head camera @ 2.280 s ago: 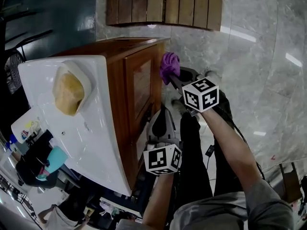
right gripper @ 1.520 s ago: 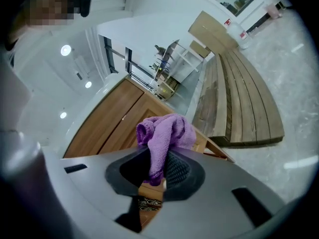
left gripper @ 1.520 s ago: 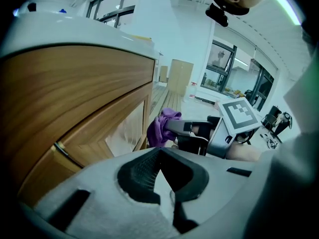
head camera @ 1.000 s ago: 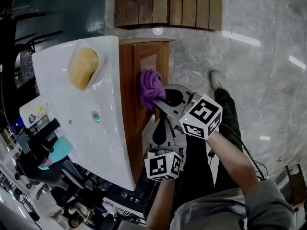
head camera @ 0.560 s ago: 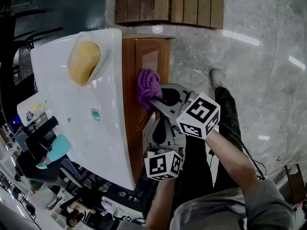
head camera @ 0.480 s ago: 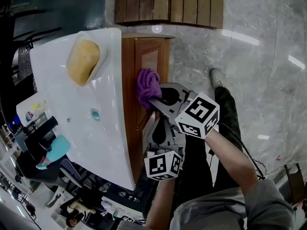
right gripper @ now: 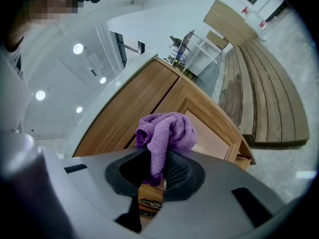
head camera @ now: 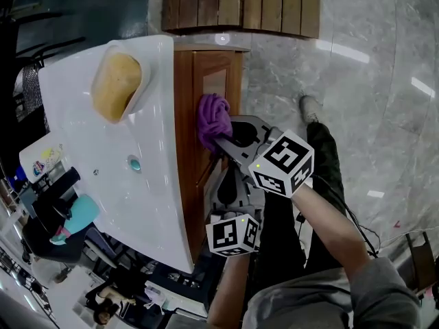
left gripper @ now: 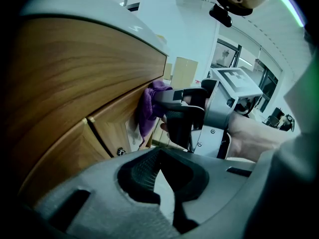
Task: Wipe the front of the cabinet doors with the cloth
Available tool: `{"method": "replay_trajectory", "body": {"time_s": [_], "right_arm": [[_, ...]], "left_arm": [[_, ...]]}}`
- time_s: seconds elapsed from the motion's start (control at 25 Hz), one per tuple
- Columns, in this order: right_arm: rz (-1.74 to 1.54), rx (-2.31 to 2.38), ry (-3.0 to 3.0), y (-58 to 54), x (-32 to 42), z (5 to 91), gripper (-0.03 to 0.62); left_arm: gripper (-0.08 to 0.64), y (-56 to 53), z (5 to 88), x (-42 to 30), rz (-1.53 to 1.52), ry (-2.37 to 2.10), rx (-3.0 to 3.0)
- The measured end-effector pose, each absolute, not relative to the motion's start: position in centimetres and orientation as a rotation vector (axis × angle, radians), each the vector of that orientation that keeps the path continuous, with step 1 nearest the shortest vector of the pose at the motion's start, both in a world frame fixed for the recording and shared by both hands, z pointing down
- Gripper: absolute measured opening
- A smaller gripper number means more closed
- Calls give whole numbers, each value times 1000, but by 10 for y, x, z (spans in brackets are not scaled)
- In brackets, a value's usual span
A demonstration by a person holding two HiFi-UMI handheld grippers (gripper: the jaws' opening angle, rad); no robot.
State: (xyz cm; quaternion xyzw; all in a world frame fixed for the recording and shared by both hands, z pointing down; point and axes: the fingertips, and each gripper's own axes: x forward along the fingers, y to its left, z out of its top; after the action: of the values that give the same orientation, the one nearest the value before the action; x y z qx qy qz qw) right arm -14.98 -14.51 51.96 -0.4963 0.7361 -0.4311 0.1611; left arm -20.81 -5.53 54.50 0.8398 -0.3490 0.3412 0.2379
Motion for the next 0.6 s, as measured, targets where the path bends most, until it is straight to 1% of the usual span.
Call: {"method": "replay_trajectory", "body": {"time_s": [0.6], "right_arm": [[-1345, -1443, 2084, -155, -150, 555, 63]], "left_arm": [[6, -54, 561, -207, 954, -927, 2268]]}}
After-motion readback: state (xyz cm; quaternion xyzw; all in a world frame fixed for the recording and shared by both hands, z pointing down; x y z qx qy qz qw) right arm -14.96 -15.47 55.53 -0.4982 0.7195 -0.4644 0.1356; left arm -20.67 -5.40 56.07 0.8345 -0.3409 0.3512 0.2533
